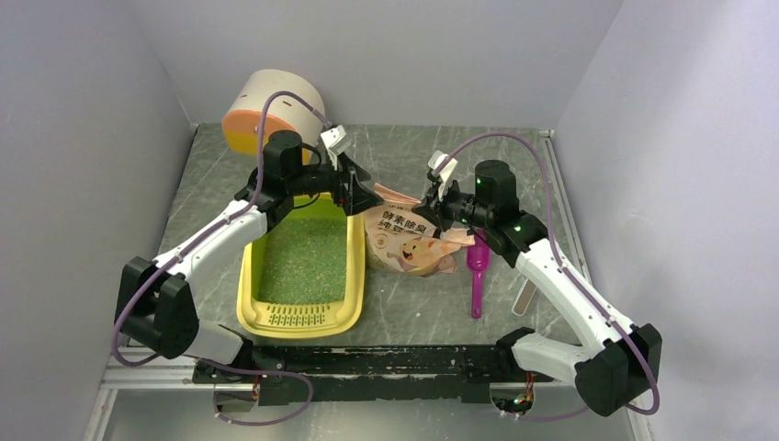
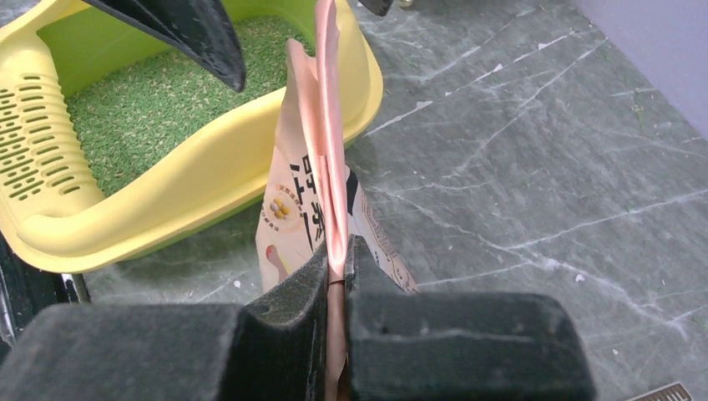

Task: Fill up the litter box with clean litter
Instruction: Open the cat litter bag at the center of the board.

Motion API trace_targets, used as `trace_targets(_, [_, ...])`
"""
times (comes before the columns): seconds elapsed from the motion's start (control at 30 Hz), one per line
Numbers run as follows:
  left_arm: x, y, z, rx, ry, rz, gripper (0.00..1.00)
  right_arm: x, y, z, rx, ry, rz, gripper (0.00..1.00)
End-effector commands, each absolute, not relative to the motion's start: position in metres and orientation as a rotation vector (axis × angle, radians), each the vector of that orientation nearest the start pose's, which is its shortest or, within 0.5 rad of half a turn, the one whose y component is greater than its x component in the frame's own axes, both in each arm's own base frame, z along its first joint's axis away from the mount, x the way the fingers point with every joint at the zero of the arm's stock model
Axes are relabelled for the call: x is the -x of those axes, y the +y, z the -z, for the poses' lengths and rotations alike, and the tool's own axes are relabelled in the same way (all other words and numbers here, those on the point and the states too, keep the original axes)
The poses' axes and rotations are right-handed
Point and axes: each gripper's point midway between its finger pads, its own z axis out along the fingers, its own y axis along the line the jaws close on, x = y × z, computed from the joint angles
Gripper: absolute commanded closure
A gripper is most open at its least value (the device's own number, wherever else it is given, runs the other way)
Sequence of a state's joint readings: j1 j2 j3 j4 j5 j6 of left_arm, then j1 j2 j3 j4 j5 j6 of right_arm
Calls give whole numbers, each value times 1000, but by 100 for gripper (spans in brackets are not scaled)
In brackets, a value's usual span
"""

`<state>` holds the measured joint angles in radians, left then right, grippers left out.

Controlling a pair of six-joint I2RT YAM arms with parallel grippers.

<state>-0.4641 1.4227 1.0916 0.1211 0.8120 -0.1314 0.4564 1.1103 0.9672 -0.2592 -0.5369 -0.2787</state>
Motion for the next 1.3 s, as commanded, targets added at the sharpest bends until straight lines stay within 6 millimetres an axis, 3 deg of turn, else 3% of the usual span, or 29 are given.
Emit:
trace_targets(0.0, [-323, -297, -279, -860, 1655, 1098, 3, -282, 231, -274, 1035, 1543, -631, 100])
trace_targets(0.17, [-316, -290, -286, -821, 1584, 1080, 3, -282, 234, -276, 1068, 1494, -623, 100])
trace_targets(0.27, [-317, -291, -272, -772, 1618, 1112, 3, -280, 235, -278, 1089, 1453, -617, 100])
trace_targets(0.43, [-299, -314, -247, -979, 1672, 1343, 18, -281, 237, -280, 1113, 1418, -603, 100])
trace_targets(0.6, [-291, -325, -243, -1061, 1619, 1318, 17, -282, 238, -283, 1129, 1398, -596, 100])
trace_targets(0.67, [-291, -327, -240, -1072, 1632, 1322, 21, -283, 237, -284, 1124, 1400, -595, 100])
trace_targets(0.93, [-298, -339, -246, -1058, 1631, 1298, 45, -276, 240, -299, 1080, 1407, -654, 98])
trace_targets(1.07, [-301, -337, -250, -1042, 1633, 1236, 66, -271, 239, -311, 1058, 1408, -677, 97])
trace_targets(1.17, [-301, -334, -249, -1041, 1625, 1210, 92, -267, 236, -320, 1017, 1417, -693, 96])
trace_targets(1.27, [-300, -332, -249, -1066, 1612, 1186, 95, -271, 229, -328, 913, 1468, -684, 89])
